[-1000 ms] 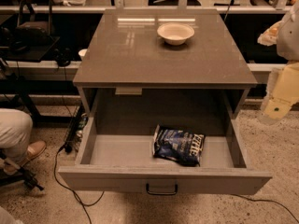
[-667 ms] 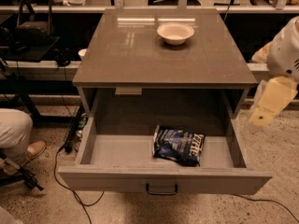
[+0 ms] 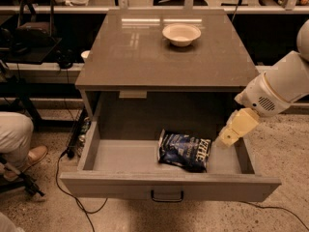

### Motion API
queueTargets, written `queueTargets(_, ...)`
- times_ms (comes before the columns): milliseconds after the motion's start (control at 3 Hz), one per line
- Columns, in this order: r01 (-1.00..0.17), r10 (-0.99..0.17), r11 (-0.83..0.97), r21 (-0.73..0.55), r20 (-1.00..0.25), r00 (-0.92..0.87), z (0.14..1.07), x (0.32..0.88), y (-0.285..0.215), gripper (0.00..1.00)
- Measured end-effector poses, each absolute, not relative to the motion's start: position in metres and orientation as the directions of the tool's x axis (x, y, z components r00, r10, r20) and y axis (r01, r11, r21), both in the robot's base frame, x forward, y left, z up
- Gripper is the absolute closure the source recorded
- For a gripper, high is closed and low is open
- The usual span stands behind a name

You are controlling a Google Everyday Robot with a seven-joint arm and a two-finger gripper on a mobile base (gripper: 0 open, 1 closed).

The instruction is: Pick blue chip bag from top drawer and place on counter

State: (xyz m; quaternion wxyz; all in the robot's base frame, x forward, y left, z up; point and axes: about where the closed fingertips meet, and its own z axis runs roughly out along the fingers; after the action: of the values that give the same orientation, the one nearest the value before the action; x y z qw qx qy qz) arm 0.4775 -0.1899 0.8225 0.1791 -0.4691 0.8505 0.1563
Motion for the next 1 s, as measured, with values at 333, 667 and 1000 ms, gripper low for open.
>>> queueTargets(333,-0.854,-0.742,0.511,0.098,-0.451,-0.496,0.822,0.478,-0.19,0.0)
queueTargets(667,-0.853,-0.743,0.513,0.097,-0.448,-0.498,0.81,0.485,-0.18,0.0)
queueTargets(1000,-0.858,-0.751,0.506,0.084,-0.446,-0.487,0.783,0.504,-0.156,0.0)
